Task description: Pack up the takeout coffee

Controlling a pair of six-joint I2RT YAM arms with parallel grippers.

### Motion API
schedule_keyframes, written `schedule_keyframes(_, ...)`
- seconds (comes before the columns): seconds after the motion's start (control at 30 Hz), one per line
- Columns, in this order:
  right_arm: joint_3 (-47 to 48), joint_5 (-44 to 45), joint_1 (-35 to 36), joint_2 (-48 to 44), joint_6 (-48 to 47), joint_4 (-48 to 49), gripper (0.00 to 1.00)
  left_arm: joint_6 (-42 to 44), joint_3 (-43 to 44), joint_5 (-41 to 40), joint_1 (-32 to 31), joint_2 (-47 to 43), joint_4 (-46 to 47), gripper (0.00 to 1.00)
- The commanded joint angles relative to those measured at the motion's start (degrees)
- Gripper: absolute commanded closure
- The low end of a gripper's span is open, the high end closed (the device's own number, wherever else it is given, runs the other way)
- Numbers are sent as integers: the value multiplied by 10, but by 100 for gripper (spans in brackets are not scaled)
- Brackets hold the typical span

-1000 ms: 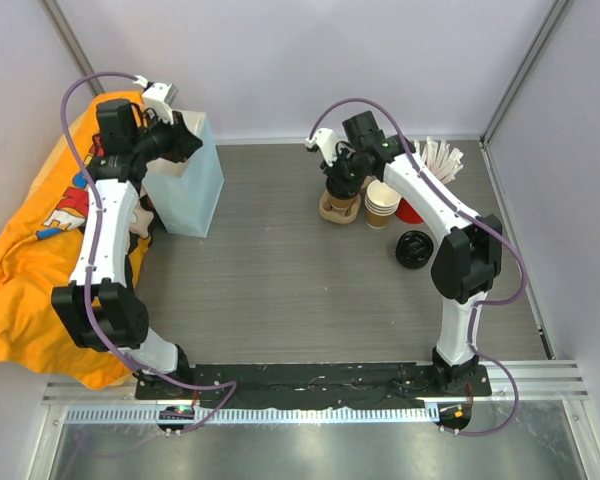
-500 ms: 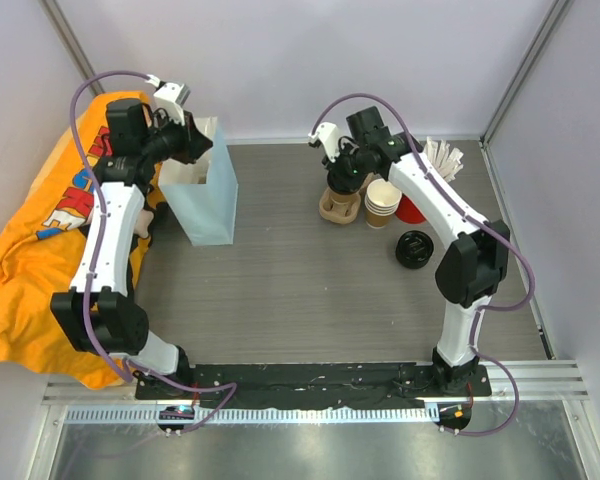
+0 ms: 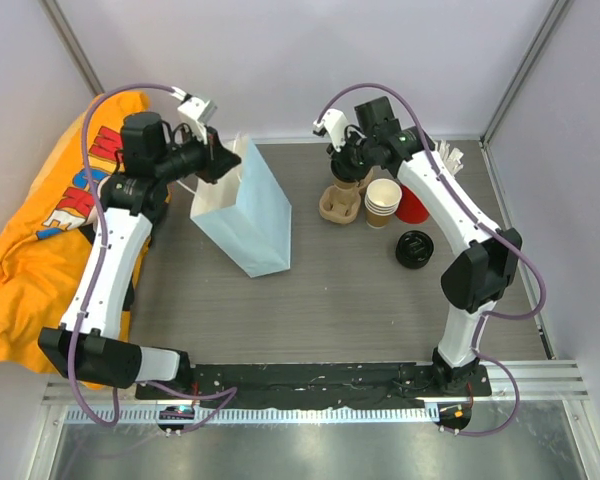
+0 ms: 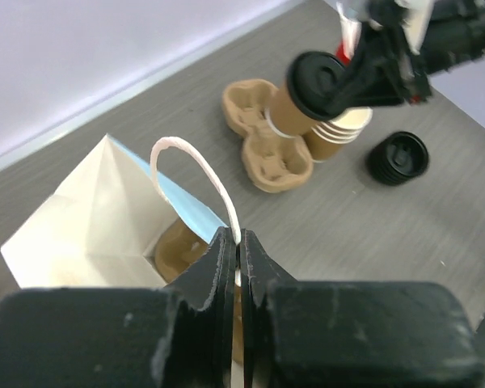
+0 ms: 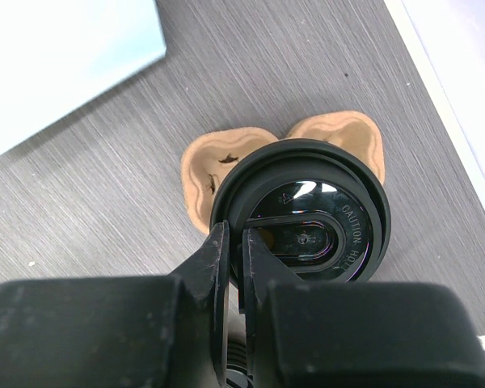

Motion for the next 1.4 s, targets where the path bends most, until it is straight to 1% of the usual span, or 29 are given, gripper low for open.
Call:
schedule_keyframes(0.0,24,8,-10,-45,8,6,99,-9,-30,-2,-50,-28,-5,95)
schedule_keyframes(0.1,12,4,-15,-59,9,8,99,-7,-44,-7,-79,-32,-14,96)
schedule_keyframes(0.27,-2,6,-20,-78,10,12,99,-8,-47,-8,-109,-28,-29,96)
schedule_keyframes(0.4,10,16,-25,-87,14,14,99,-15,-47,8,-130,-28,-37,96)
schedule_keyframes(0.43,15,16,-26,-87,16,14,99,-16,-47,29,-132,-28,-39,96)
schedule_keyframes(0.53,36,18,-27,-88,19,9,99,-22,-46,58,-138,-24,-48,96)
schedule_keyframes(0.9,91,-9,-27,-96,42,4,99,-17,-36,91,-157,-33,-100,96)
schedule_keyframes(1.13,130,-62,-26,-100,72,10,99,-30,-8,118,-161,-29,-115,97)
schedule_keyframes(1.3,138,-100,-9,-108,97,15,99,-31,1,125,-166,-28,-124,96)
schedule_keyframes(1.33,138,-100,-6,-110,97,16,99,-30,2,125,-166,-28,-125,96)
schedule_keyframes(1.37,138,-100,5,-111,99,16,99,-30,3,125,-166,-28,-128,89)
